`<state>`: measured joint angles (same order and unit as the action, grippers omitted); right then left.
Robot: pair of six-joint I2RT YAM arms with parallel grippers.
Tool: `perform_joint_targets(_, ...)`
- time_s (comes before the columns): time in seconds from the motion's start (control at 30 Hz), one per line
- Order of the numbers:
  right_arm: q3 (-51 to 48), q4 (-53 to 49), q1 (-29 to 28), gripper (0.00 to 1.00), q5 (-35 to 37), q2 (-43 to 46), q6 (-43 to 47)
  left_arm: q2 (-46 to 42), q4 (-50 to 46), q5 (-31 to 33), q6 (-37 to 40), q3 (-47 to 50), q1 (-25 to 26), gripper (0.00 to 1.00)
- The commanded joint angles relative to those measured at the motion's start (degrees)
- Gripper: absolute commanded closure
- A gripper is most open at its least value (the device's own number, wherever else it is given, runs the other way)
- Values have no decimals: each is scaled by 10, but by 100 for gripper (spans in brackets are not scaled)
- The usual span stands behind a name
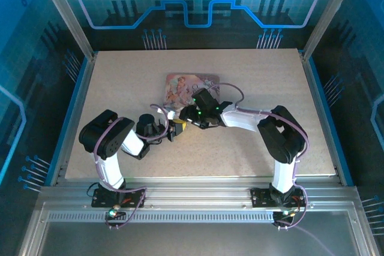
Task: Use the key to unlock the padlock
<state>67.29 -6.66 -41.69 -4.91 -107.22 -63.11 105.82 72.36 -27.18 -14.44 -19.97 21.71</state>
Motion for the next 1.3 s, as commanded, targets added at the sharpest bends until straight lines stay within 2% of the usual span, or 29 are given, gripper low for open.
perform_joint_targets(0.0, 17, 8, -7, 37, 28, -19, -21, -9, 20, -4, 23, 8, 5, 100)
perform_joint_targets(0.2, 30, 2, -6, 39, 41, -37, -30, -9, 19, -2, 27, 11, 5, 100)
perform_joint_targets(0.33, 29, 4, -3, 46, 42, -44, -37, -10, 16, -1, 31, 13, 5, 100)
perform_joint_targets(0.67, 18, 10, -2, 76, 40, -44, -38, -20, -5, 0, 39, 11, 10, 100)
perform_joint_targets(0.8, 12, 10, -2, 86, 44, -39, -35, -28, -18, 3, 40, 9, 12, 100)
perform_joint_targets(0.93, 6, 16, -3, 100, 45, -35, -36, -39, -34, 14, 49, 9, 15, 100)
perform_joint_targets(1.27, 17, -16, -27, 100, 74, -44, -19, -101, -102, 25, 55, -20, 18, 100)
